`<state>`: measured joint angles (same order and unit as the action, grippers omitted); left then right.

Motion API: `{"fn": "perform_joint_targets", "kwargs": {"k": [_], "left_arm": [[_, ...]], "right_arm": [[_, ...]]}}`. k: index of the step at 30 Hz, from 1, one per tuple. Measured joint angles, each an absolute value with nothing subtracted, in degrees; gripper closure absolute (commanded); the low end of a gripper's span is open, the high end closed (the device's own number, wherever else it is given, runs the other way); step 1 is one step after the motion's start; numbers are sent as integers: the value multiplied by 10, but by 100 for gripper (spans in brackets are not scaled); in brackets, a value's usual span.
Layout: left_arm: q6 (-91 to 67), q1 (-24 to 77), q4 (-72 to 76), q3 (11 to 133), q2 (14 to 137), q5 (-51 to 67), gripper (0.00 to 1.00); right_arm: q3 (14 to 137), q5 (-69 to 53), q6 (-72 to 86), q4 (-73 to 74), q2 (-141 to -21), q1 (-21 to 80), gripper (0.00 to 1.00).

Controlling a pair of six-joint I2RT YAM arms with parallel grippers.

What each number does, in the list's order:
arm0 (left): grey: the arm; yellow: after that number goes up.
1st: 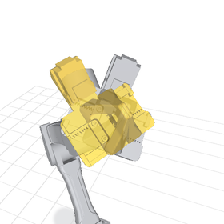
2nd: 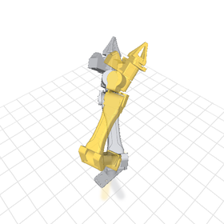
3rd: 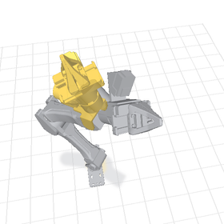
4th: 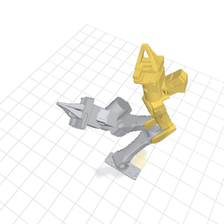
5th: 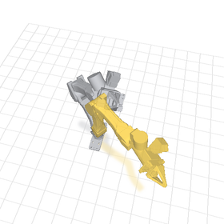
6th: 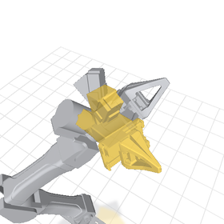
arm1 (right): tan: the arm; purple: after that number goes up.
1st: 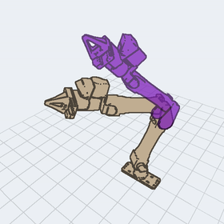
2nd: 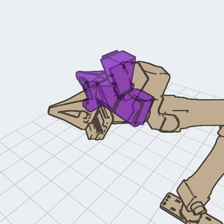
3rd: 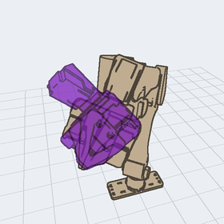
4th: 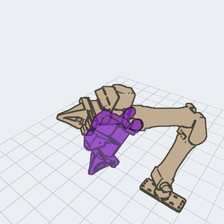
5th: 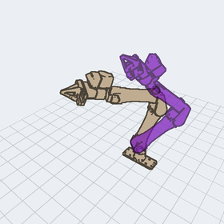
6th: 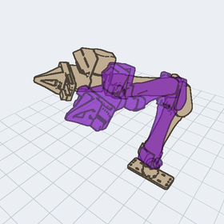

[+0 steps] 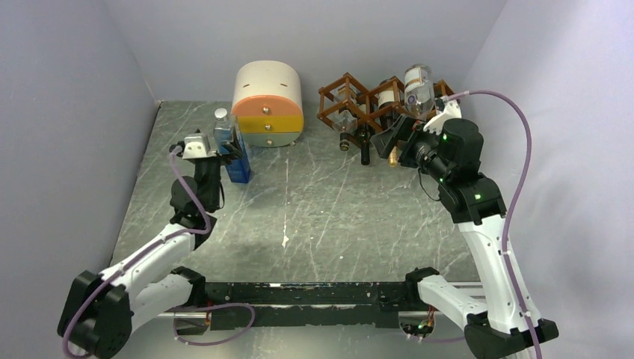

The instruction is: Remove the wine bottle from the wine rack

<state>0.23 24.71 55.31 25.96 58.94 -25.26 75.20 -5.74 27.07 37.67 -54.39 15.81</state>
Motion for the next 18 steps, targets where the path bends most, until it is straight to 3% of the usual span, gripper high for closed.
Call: {"fn": "perform_joint_targets", "kwargs": {"k": [10,18], "left_arm": [[75,299,438,333,457,-211,0],[117,358,377,347,435,-142,0]], "right_arm": [[751,-38,265,387,-592,158,0],[751,4,257,393,-626,158,0]]}}
